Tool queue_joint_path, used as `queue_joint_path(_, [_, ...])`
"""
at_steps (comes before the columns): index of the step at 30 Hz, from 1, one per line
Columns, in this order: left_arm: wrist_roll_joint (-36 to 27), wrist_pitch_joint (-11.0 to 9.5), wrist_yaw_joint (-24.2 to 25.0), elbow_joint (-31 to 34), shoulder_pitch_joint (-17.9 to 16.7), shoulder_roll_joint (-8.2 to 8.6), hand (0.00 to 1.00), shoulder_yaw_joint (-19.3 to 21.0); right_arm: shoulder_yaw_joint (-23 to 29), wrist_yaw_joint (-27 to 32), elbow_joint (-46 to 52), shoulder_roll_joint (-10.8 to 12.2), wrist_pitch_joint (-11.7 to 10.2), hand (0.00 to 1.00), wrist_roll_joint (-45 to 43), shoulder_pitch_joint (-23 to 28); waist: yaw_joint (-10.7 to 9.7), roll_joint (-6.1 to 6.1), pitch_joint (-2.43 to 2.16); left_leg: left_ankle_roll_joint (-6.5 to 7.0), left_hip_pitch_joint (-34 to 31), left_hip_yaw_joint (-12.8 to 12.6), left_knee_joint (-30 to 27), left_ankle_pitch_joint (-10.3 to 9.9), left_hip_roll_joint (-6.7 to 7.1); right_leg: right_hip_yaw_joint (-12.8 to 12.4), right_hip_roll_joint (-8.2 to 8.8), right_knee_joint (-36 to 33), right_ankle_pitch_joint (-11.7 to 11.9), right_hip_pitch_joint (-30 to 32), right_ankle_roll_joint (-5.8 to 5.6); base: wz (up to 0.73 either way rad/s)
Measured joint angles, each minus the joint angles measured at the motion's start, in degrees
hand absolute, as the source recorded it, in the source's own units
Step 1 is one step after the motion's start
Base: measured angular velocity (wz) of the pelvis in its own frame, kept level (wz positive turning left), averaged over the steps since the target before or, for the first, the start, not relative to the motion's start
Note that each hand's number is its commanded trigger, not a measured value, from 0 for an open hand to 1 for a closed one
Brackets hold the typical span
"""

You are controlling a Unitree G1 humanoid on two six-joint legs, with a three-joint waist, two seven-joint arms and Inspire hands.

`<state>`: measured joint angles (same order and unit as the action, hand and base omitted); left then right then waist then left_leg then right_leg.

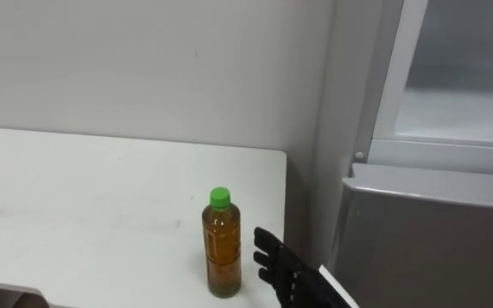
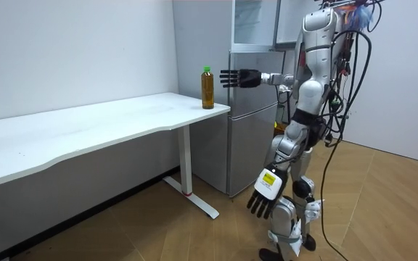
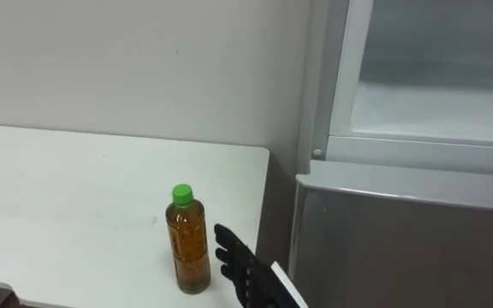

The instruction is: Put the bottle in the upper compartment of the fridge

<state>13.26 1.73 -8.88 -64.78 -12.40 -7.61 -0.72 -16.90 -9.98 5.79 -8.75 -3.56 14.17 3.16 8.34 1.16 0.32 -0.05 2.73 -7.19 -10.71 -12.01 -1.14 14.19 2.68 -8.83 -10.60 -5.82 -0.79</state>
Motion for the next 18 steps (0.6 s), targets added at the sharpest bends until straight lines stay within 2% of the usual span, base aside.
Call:
queue_joint_path(8, [0.36, 0.45, 0.0, 0.05, 0.15, -0.1, 0.0, -0.65, -0.03, 1.69, 1.96, -0.18, 0.01, 0.0, 1.27, -3.53, -0.03, 0.62, -0.24, 0.0, 0.0, 0.05, -0.07, 0.0, -0.01, 0.06, 0.0, -0.08, 0.0, -0.02, 0.0, 0.0])
queue_joint_path(11, [0.35, 0.45, 0.0, 0.08, 0.14, -0.29, 0.0, -0.96, -0.03, 2.02, 1.96, -0.3, 0.01, 0.0, 1.28, -4.81, -0.02, 1.19, -0.07, 0.0, 0.0, 0.1, -0.19, 0.0, -0.01, 0.05, 0.01, -0.08, 0.0, -0.09, 0.0, 0.0])
queue_joint_path(13, [0.35, 0.45, 0.01, 0.13, 0.12, -0.59, 0.0, -1.29, -0.04, 2.73, 1.98, -0.29, 0.01, 0.0, 1.25, -5.08, -0.16, 1.8, -0.15, 0.0, -0.06, 0.21, -0.22, 0.0, 0.0, 0.08, 0.01, -0.08, 0.0, -0.12, 0.0, 0.0])
queue_joint_path(18, [0.35, 0.45, 0.01, 0.14, 0.16, -0.93, 0.0, -1.85, -0.03, 4.04, 2.01, -0.29, 0.01, 0.0, 1.25, -5.7, -0.17, 1.99, -0.15, 0.01, -0.05, 0.28, -0.21, 0.0, 0.04, 0.08, 0.04, -0.08, 0.01, -0.2, 0.0, 0.0])
